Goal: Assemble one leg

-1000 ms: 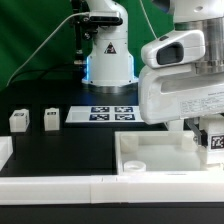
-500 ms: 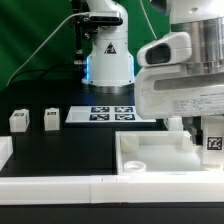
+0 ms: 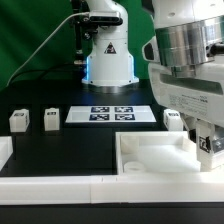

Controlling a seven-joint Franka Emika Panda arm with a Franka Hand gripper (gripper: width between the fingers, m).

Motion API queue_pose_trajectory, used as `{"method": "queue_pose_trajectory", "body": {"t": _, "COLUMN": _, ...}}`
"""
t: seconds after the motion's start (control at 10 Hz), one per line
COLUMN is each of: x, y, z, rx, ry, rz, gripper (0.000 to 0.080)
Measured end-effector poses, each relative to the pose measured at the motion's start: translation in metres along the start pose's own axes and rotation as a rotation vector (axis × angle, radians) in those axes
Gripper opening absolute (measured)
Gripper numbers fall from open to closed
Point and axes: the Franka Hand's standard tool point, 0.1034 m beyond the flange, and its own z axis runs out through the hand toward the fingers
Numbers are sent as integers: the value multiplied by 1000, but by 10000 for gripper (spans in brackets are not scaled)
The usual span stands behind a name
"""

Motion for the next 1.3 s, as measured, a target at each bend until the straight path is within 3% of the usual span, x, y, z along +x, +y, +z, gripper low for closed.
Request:
{"method": "queue_pose_trajectory", "body": {"t": 0.2, "x": 0, "y": 2, "z": 0, "rx": -1, "ry": -7, "rz": 261, "gripper": 298}}
{"method": "queue_pose_trajectory", "body": {"t": 0.4, "x": -4, "y": 8, "z": 1, "rx": 29, "ry": -34, "rz": 699, "gripper": 298}}
{"method": "queue_pose_trajectory", "body": {"t": 0.5, "x": -7, "y": 8, "z": 2, "rx": 34, "ry": -40, "rz": 772, "gripper": 298}}
{"method": "queue_pose_trajectory", "body": {"t": 0.7, "x": -8, "y": 9, "z": 2, "rx": 33, "ry": -39, "rz": 677, "gripper": 333}}
{"method": "queue_pose_trajectory", "body": {"t": 0.8, "x": -10, "y": 9, "z": 3, "rx": 32, "ry": -40, "rz": 674, "gripper": 524}}
{"method": "queue_pose_trajectory", "body": {"t": 0.9, "x": -17, "y": 8, "z": 5, "rx": 30, "ry": -42, "rz": 565, "gripper": 617}}
{"method": "queue_pose_trajectory", "body": {"t": 1.1, "x": -26, "y": 10, "z": 7, "rx": 15, "ry": -35, "rz": 208, "gripper": 643}}
{"method": "queue_pose_trajectory", "body": {"t": 1.3, "x": -24, "y": 10, "z": 7, "rx": 19, "ry": -32, "rz": -13, "gripper": 648}}
